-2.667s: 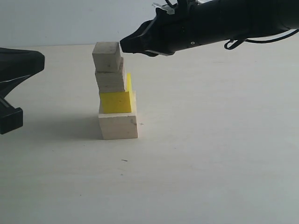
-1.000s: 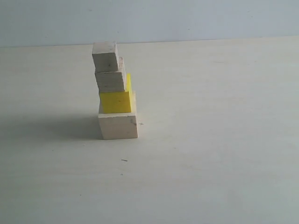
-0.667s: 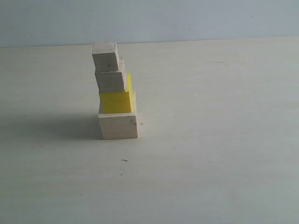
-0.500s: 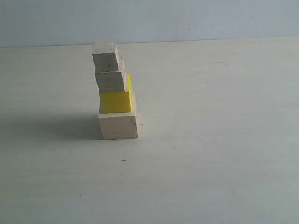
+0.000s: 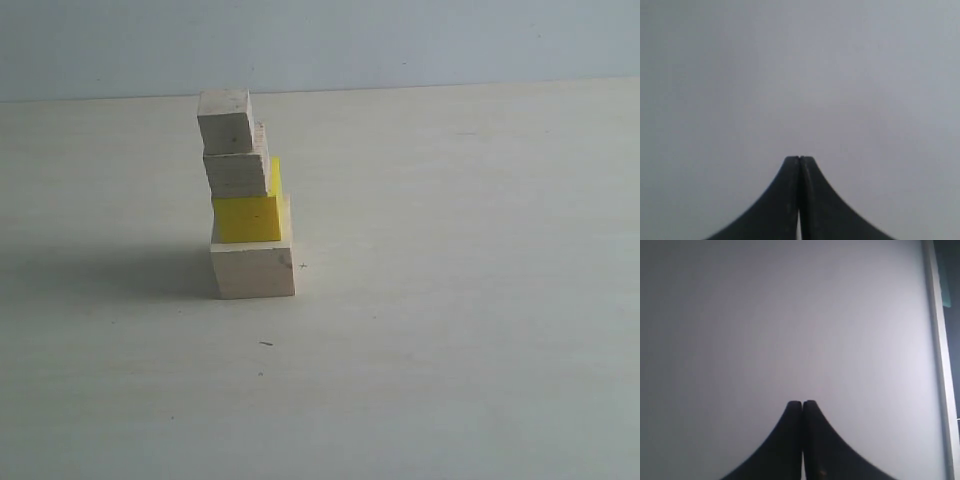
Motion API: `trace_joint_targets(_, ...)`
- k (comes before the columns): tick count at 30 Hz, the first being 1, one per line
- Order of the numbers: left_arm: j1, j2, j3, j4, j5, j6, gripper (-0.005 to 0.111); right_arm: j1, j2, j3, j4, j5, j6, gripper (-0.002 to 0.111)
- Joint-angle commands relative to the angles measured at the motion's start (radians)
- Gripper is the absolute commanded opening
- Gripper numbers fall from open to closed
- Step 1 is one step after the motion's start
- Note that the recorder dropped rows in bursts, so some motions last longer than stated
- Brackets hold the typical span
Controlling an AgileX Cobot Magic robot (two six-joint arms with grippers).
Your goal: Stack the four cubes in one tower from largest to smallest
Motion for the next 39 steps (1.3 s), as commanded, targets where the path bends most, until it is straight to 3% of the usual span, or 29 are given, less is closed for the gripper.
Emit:
trace_joint_targets(1,0.003,-0.058,-0.008,-0.08,-0.034,0.114,0.0,-0.005,-0.05,-0.004,-0.042,-0.002,-0.013,0.0)
trace_joint_targets(6,0.003,-0.144,-0.008,-0.274,-0.051,0.343,0.0,-0.005,-0.113,-0.004,-0.039,0.006,-0.013,0.0)
trace_joint_targets(8,0.003,-0.177,-0.008,-0.418,-0.051,0.473,0.0,-0.005,-0.134,-0.004,-0.039,0.006,-0.013,0.0)
trace_joint_targets(11,0.003,-0.25,-0.008,-0.734,-0.077,0.835,0.0,-0.005,-0.153,-0.004,-0.095,0.006,-0.013,0.0)
trace_joint_targets(14,0.003,-0.308,-0.008,-0.927,-0.103,1.044,0.0,-0.005,-0.153,-0.004,-0.125,0.004,-0.013,0.0)
trace_joint_targets(18,0.003,-0.4,-0.008,-1.187,-0.108,1.291,0.0,-0.005,-0.153,-0.004,0.016,-0.001,-0.013,0.0)
trace_joint_targets(20,0.003,-0.402,-0.004,-1.187,-0.153,1.289,0.0,-0.005,-0.153,-0.004,0.113,-0.036,-0.013,0.0)
trace_joint_targets(23,0.003,-0.402,0.023,-1.187,-0.158,1.268,0.0,-0.005,-0.153,0.049,0.113,-0.065,-0.013,0.0)
trace_joint_targets(28,0.003,-0.402,0.163,-1.187,-0.034,1.145,0.0,-0.005,-0.153,0.271,0.113,0.251,0.054,0.0)
trace_joint_targets(31,0.003,-0.402,0.288,-1.187,0.087,1.113,0.0,-0.005,-0.145,0.477,0.113,0.426,0.298,0.0)
trace_joint_targets(34,0.003,-0.402,0.407,-1.187,0.137,1.022,0.0,-0.005,-0.128,0.669,0.113,0.366,0.318,0.0)
trace_joint_targets(39,0.003,-0.402,0.465,-1.187,0.146,0.876,0.0,-0.005,-0.128,0.712,0.113,0.289,0.479,0.0)
